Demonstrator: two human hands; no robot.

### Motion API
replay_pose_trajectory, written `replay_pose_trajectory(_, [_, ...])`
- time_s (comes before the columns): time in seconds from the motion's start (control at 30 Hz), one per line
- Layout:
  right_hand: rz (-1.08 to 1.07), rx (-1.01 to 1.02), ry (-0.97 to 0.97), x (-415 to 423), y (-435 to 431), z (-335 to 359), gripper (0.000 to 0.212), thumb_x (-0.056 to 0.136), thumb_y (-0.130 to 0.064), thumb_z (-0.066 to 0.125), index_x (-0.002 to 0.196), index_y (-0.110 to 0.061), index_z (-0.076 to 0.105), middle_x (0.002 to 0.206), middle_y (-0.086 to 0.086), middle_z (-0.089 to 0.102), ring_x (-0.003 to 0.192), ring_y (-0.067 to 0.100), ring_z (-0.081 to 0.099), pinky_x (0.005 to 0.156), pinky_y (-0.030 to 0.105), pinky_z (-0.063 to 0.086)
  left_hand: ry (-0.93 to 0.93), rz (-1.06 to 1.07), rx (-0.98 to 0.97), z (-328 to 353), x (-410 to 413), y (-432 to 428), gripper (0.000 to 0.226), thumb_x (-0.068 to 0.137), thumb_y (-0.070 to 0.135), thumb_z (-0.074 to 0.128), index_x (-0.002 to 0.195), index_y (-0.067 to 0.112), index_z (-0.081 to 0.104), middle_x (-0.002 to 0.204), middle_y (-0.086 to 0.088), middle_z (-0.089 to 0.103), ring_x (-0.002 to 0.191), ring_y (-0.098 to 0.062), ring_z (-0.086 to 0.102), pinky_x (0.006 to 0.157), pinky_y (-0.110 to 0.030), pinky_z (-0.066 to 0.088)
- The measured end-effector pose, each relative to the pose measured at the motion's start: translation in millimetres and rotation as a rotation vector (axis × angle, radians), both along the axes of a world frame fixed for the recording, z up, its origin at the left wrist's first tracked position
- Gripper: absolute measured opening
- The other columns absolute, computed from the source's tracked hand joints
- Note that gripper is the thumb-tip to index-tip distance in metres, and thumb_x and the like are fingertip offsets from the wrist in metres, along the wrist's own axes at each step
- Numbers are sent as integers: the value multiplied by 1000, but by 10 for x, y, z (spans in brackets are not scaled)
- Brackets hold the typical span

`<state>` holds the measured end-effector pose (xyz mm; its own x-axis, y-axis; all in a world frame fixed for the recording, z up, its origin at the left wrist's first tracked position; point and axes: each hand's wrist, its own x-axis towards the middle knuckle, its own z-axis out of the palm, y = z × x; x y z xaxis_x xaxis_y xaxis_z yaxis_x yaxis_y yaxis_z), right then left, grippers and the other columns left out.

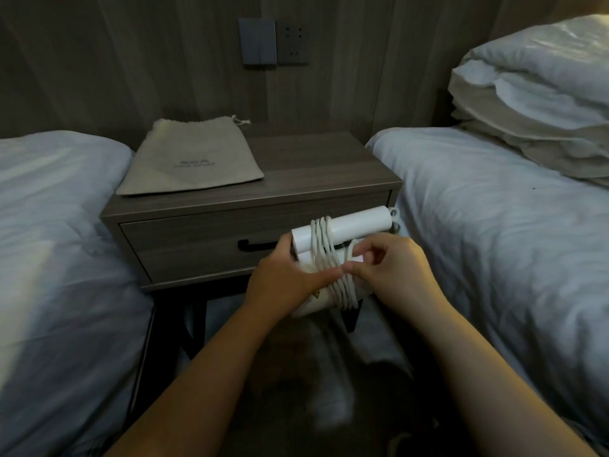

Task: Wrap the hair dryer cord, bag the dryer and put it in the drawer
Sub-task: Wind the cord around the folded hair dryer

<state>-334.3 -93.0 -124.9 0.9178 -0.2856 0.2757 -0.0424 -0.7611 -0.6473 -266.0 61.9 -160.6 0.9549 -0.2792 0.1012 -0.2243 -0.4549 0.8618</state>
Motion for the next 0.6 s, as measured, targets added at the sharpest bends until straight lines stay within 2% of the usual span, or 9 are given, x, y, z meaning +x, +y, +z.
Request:
replay_pose_trajectory(0.13, [14,-8,-91,20,-26,-46,28,67,-28,79,87,-24,59,85,-9,56,76,2,52,65,9,38,121,-88,-106,-1,17,25,62,41,64,74,95,51,46,91,22,61,82,5,60,61,-17,47])
replay_pose_trajectory(0.23, [89,-45,-170,27,-18,-69,23,72,-23,76,92,-19,65,98,-8,58,90,2,52,74,4,38,168,-94,-172,16,44,42,63,45,60,74,101,48,48,89,22,61,76,8,59,49,-8,45])
replay_pose_trajectory(0.3, [162,-24,-137,32,-48,-41,27,76,-21,73,103,-20,68,107,-10,60,101,1,52,84,2,36,192,-91,-190,31,76,66,63,50,58,74,106,43,49,88,21,60,74,7,59,44,-4,42])
replay_pose_trajectory(0.4, [371,61,49,21,-185,29,55,72,-18,78,122,-29,59,123,-19,51,117,-9,45,103,13,35,229,-82,-195,37,118,117,53,59,54,74,105,43,49,87,20,60,71,6,59,43,-4,41])
replay_pose_trajectory(0.47, [482,15,179,4,-250,48,80,63,-22,83,133,-35,46,132,-22,39,121,-14,35,105,8,28,237,-68,-208,32,137,136,53,60,53,74,108,40,53,87,20,60,71,5,60,44,-6,42])
replay_pose_trajectory(0.53, [493,-114,234,-1,-249,28,94,58,-26,85,138,-38,36,140,-19,31,129,-3,29,108,16,24,258,-72,-193,32,154,139,46,63,52,73,103,41,54,86,20,59,74,3,59,45,-8,43])
replay_pose_trajectory(0.6, [471,-204,205,2,-214,5,94,58,-28,84,137,-37,35,140,-13,30,131,10,28,110,30,28,285,-103,-168,42,154,139,38,66,53,71,98,43,53,85,21,58,74,3,59,44,-9,43])
